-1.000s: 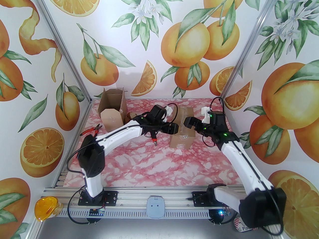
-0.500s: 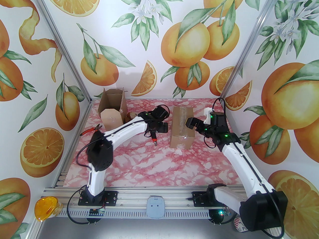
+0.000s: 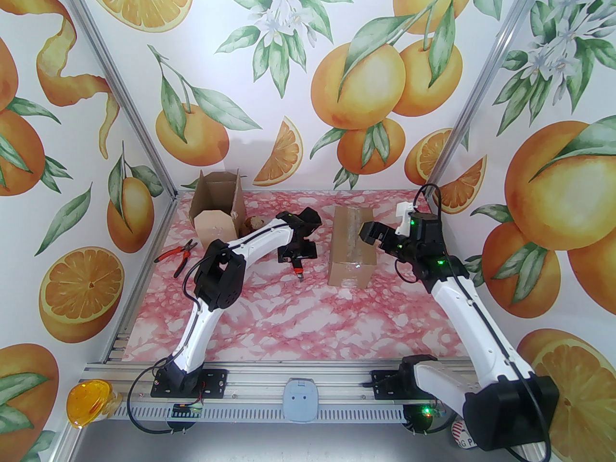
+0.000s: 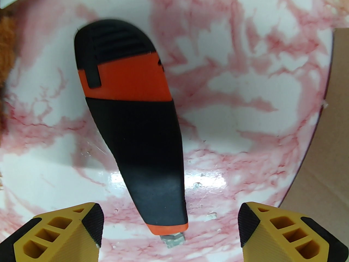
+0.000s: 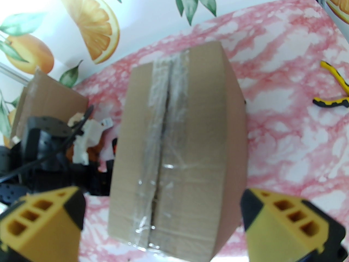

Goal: Unpack the express box

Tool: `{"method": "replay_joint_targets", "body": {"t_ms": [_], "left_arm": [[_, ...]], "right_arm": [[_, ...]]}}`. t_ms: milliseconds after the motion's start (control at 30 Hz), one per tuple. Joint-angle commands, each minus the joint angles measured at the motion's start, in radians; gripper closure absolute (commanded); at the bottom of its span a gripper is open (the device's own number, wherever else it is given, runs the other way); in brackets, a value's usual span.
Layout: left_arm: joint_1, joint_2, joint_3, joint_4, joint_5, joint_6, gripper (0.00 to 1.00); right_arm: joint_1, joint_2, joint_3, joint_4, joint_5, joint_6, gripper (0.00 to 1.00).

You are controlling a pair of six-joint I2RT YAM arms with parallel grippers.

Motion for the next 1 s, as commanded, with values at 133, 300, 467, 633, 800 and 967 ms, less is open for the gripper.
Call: {"method": "replay_joint_targets", "body": {"t_ms": [133,300,467,633,800,967], "left_arm": [[0.033,0.068,0.030,-0.011,0.125,0.013,0.22],[0.044,0.099,0.042,-0.003,0.179,0.033,0.31],[0.052,0.062,-0.014,0.053,0.192,0.045,0.48],[0.055,0.010,-0.059,0.098,0.186,0.077,0.56],[0.054,-0.045,-0.081,0.121,0.152,0.134,0.62],[0.052,-0.082,-0.099,0.152,0.168,0.192,0.63]], "right_arm": [[0.000,0.010,0.011,0.055,-0.011,0.031,0.00],[-0.001,0.023,0.033,0.040,-0.006,0.028,0.00],[0.001,0.028,0.036,0.033,0.002,0.030,0.00],[0.006,0.020,0.035,0.024,0.006,0.032,0.01],[0.019,0.003,0.035,0.019,0.026,0.033,0.01],[0.055,0.000,0.040,0.028,0.031,0.035,0.01]]}}
